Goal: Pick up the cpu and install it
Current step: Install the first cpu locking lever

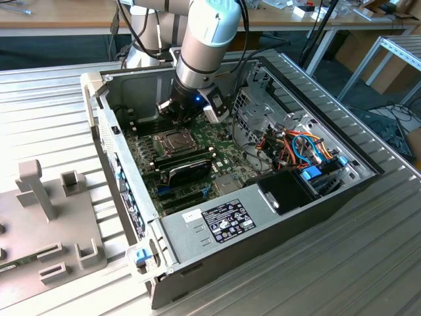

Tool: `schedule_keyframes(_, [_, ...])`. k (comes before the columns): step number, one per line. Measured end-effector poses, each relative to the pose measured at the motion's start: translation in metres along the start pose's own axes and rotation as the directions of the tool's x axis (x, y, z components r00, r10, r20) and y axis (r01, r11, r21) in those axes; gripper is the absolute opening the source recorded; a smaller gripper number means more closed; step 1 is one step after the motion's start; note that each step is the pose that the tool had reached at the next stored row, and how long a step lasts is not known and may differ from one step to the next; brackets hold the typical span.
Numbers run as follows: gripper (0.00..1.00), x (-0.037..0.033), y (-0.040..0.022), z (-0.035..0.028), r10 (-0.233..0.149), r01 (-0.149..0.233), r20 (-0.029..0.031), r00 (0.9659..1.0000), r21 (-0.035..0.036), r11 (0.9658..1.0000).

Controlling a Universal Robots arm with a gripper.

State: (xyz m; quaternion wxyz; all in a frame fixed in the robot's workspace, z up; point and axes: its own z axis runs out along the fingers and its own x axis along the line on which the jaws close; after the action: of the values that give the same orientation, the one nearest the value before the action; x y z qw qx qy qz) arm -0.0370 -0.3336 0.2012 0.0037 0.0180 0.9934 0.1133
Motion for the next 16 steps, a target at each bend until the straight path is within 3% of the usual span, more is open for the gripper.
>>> schedule_keyframes(6, [0.11,-0.0001,0.0009,-0.0038,0.0,0.0,0.0001,1.0,0.0018,1.0])
schedule_keyframes(10, [0.11,0.0,0.001,-0.0043,0.0,0.0,0.0007,1.0,0.0183,0.9998])
schedule_keyframes(12, [0.11,0.0,0.001,-0.0043,0.0,0.0,0.0011,1.0,0.0304,0.9995])
schedule_keyframes(16, [0.11,0.0,0.0011,-0.0043,-0.001,0.0,0.0013,1.0,0.0405,0.9992])
